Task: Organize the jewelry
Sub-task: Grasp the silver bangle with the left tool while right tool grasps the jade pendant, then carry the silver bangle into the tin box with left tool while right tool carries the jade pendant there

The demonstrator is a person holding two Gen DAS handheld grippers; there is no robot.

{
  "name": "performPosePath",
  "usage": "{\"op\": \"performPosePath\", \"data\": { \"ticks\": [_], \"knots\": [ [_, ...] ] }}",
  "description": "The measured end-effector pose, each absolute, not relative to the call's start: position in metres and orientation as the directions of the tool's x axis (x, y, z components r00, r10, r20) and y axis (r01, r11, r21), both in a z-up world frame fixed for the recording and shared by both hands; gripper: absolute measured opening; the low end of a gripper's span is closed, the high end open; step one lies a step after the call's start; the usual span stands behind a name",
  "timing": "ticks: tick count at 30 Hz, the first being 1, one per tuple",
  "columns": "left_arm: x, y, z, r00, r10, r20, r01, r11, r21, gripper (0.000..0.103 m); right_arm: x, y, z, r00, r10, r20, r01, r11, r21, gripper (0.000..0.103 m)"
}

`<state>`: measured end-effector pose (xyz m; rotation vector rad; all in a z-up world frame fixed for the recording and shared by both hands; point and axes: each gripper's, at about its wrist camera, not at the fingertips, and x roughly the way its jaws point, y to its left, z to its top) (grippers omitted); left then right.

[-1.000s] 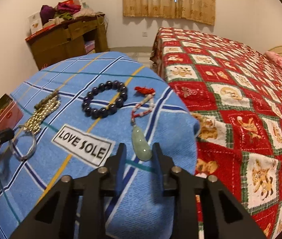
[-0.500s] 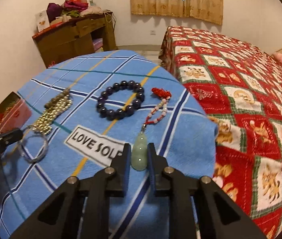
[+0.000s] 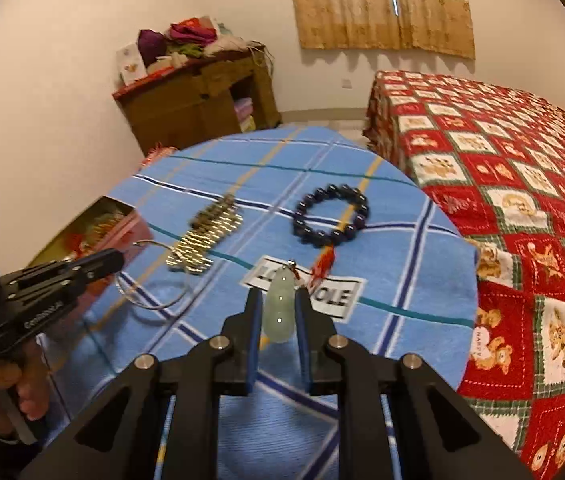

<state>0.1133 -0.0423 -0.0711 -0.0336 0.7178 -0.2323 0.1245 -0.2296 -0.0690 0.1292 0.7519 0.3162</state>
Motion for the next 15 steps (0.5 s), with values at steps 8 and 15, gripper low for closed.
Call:
{"op": "performPosePath", "data": {
  "ticks": [8,15],
  "knots": [
    [0.104,-0.036,-0.05,0.763,-0.226,-0.606,0.197,0.974,-0.115,0.003,0.119,-0.214,-0.05,0.702,0.366,-0.611,-0.283,0.93,0.233,0.019],
    [0.098,-0.03,-0.043,0.773,-0.216,-0.596,0.184,0.976,-0.115,0.003,0.119,-0.204,-0.041,0.707,0.388,-0.591,-0.316,0.921,0.228,0.019]
  ]
}}
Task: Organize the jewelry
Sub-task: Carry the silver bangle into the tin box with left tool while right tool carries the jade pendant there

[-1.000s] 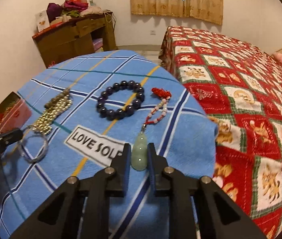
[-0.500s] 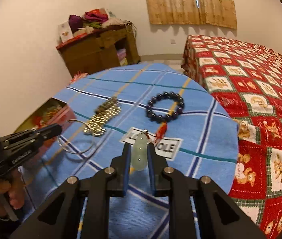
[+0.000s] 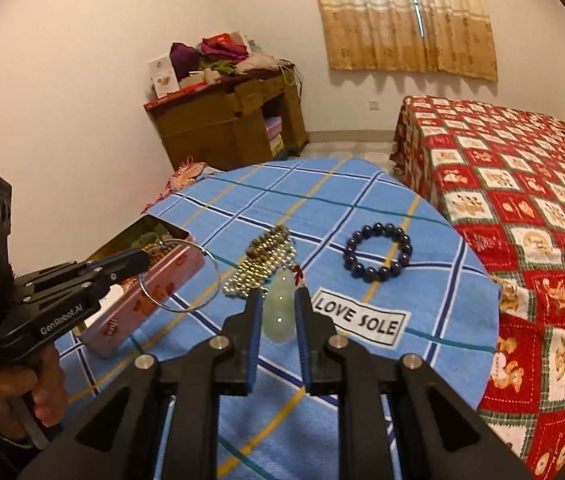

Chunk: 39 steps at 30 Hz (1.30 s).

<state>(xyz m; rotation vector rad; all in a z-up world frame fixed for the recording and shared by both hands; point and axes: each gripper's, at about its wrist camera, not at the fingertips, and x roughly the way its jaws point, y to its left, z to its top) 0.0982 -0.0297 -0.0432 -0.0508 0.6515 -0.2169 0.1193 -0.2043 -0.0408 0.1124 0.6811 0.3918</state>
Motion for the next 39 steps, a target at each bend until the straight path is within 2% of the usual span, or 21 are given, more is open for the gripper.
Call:
{"op": "performPosePath", "data": {
  "ticks": [17,39],
  "knots": [
    [0.089,0.004,-0.035,0.8,-0.175,-0.574,0.12,0.984,-0.133,0.003,0.125,-0.164,-0.037,0.684,0.448,-0.575,-0.395,0.891,0.225,0.019],
    [0.077,0.085,-0.028,0.821,-0.009,-0.57,-0.076,0.989,-0.124,0.003,0.127,-0.132,-0.037,0.655,0.508,-0.559,-0.455,0.856,0.245,0.019]
  ]
}}
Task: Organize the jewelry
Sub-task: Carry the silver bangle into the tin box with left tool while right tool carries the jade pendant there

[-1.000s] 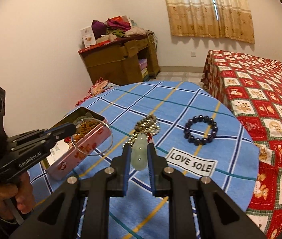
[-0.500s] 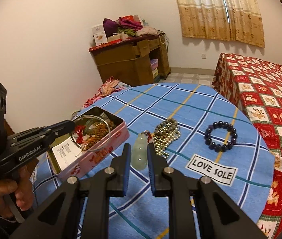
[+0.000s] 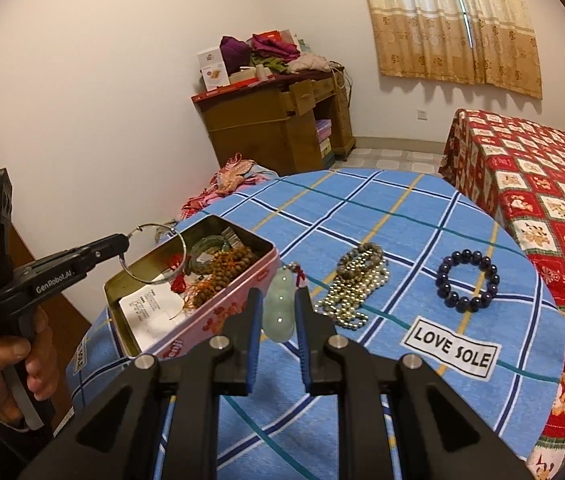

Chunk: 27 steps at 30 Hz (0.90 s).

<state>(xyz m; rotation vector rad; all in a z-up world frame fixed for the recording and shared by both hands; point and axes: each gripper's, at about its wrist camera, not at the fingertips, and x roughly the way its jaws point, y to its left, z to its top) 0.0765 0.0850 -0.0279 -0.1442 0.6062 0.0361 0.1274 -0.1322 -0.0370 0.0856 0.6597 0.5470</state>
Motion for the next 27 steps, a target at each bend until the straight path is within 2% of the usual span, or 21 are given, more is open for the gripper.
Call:
{"op": "performPosePath", "data": {
  "ticks": [7,27],
  "knots": [
    [0.074,0.102,-0.031,0.815,0.037,-0.578,-0.13,0.984,-0.121,0.003,0.128,-0.124,-0.039,0.643,0.526,-0.557,-0.474,0.844,0.25,0.019],
    [0.078,0.113,-0.045,0.789,0.05,-0.612,-0.153,0.981,-0.117,0.003,0.139,-0.066,-0.023,0.595,0.612,-0.52,-0.581,0.775,0.248,0.019]
  ]
}}
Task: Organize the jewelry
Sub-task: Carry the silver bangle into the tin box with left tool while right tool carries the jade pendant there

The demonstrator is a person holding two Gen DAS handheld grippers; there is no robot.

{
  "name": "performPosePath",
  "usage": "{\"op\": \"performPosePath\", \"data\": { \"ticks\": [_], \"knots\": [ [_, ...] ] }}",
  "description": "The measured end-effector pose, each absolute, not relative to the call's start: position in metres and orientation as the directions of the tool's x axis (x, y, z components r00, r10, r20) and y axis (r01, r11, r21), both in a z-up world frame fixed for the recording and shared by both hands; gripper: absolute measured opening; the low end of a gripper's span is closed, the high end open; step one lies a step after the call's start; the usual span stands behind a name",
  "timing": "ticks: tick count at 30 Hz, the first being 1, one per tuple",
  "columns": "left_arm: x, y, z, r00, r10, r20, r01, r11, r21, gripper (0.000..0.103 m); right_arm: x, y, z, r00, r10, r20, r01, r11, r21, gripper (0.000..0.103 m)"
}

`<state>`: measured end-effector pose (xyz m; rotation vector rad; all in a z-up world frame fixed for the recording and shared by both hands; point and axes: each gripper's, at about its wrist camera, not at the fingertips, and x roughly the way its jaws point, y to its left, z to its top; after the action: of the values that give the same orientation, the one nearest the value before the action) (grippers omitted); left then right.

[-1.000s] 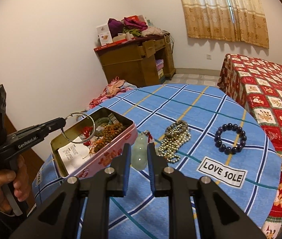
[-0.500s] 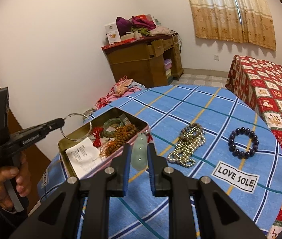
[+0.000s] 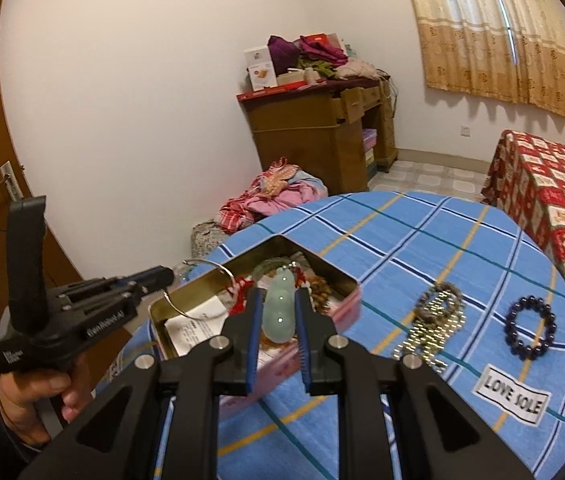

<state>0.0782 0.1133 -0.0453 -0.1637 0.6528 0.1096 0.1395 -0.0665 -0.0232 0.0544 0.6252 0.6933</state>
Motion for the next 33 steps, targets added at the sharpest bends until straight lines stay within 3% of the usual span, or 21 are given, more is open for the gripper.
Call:
{"op": "performPosePath", "data": {
  "ticks": [33],
  "knots": [
    [0.093,0.121,-0.073,0.733,0.063,-0.678,-0.171,0.981,-0.093,0.003,0.143,-0.006,-0.079,0.482,0.602,-0.637,-0.626,0.745,0.229,0.019]
  ]
}}
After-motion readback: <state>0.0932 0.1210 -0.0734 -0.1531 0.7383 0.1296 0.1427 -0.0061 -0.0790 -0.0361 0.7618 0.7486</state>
